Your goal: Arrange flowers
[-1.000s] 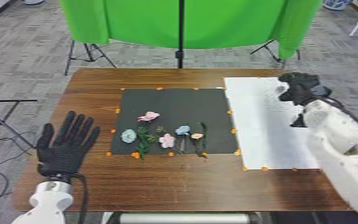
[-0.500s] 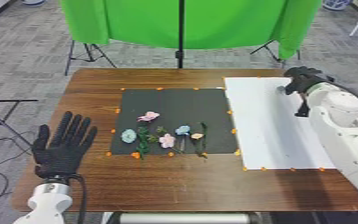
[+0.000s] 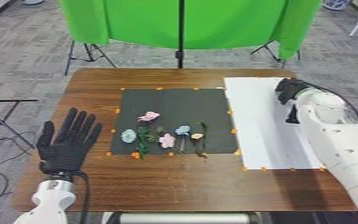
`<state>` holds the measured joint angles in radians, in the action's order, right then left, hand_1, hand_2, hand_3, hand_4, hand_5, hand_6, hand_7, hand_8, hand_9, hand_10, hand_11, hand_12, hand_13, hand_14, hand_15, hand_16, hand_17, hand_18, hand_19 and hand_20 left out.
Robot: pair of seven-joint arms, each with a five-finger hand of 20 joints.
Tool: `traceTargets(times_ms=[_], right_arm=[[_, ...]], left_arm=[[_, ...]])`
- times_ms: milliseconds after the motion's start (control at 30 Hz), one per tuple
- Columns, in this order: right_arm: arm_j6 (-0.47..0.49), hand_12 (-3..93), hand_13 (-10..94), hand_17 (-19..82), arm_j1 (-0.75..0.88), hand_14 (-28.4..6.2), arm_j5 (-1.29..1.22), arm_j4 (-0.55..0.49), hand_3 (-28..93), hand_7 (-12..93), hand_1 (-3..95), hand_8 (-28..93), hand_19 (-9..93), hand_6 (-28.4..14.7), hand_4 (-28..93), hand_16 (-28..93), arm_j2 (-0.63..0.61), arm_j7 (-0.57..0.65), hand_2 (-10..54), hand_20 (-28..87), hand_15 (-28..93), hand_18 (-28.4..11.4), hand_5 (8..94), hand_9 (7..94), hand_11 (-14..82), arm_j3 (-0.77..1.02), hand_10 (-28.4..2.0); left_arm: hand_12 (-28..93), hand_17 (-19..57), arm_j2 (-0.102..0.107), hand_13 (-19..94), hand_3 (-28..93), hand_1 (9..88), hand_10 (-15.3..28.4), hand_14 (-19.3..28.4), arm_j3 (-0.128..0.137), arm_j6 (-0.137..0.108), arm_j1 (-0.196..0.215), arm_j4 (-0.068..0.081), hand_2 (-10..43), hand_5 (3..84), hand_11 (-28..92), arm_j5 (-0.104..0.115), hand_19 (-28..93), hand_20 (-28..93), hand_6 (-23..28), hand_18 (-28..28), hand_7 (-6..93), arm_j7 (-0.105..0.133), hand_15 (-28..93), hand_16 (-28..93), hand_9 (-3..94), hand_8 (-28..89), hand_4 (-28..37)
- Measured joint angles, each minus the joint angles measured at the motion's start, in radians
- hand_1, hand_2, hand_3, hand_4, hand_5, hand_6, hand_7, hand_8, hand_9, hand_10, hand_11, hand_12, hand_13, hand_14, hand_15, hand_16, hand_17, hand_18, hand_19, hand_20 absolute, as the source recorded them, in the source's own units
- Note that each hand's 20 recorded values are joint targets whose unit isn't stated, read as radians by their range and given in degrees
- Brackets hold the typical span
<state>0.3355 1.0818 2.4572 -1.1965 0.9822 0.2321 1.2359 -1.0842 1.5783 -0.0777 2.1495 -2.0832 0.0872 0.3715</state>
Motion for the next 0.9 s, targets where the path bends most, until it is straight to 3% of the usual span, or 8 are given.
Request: traceTargets(times_ms=[133,200,433,633,900], right_arm=[[-0.064,33.5,70,29,0.019,-4.2,0.001,-0.014,65,31,61.5,-7,74,2.7,-28,35,0.000,-0.015,-9.5,33,27,-17.0,72.5,81.6,8.9,0.001,-8.7],[-0.115,36.9,72,30,0.039,-4.4,0.002,-0.022,65,35,61.5,-6,75,2.3,-28,37,0.000,-0.018,-9.5,34,29,-17.7,75.2,85.2,10.1,0.000,-8.8],[-0.152,38.5,73,30,0.110,-4.8,-0.020,-0.128,68,37,59.6,-6,76,2.0,-28,38,-0.027,0.003,-9.5,35,31,-18.6,75.7,86.2,10.1,-0.021,-9.0],[-0.238,38.8,72,30,0.219,-5.0,-0.061,-0.346,71,37,58.5,-6,77,1.8,-28,38,-0.094,-0.018,-9.5,35,32,-18.9,75.6,86.4,10.1,-0.033,-9.2],[-0.150,38.6,72,29,0.286,-5.3,-0.043,-0.598,72,37,58.0,-5,77,1.4,-28,37,-0.102,-0.095,-9.5,35,32,-19.4,75.6,86.1,10.0,-0.070,-9.8]], left_arm=[[9,-7.8,0.000,26,78,24.0,15.0,15.5,0.000,-0.001,0.000,0.000,10.5,43.3,17,0.001,31,12,9.4,13.1,9.0,-0.003,29,-6,36.2,-8,-28.3],[9,-7.8,0.000,26,78,23.9,15.0,15.5,0.000,-0.001,-0.001,0.000,10.6,43.3,16,0.001,31,12,9.4,13.1,9.0,-0.005,29,-6,36.2,-9,-28.3],[9,-7.8,-0.001,26,78,23.8,15.0,15.6,0.003,-0.001,-0.001,0.000,10.7,43.3,16,0.002,31,12,9.4,13.0,9.0,-0.005,29,-6,36.2,-9,-28.3],[9,-7.8,-0.001,26,78,23.7,15.0,15.6,0.017,-0.001,0.008,-0.005,10.8,43.3,16,0.002,31,12,9.4,13.1,8.9,-0.004,29,-6,36.3,-9,-28.3],[9,-7.8,-0.001,26,78,23.8,15.0,15.6,0.026,-0.002,0.010,-0.007,10.9,43.1,16,0.001,31,12,9.5,13.1,8.9,-0.005,29,-6,36.3,-9,-28.3]])
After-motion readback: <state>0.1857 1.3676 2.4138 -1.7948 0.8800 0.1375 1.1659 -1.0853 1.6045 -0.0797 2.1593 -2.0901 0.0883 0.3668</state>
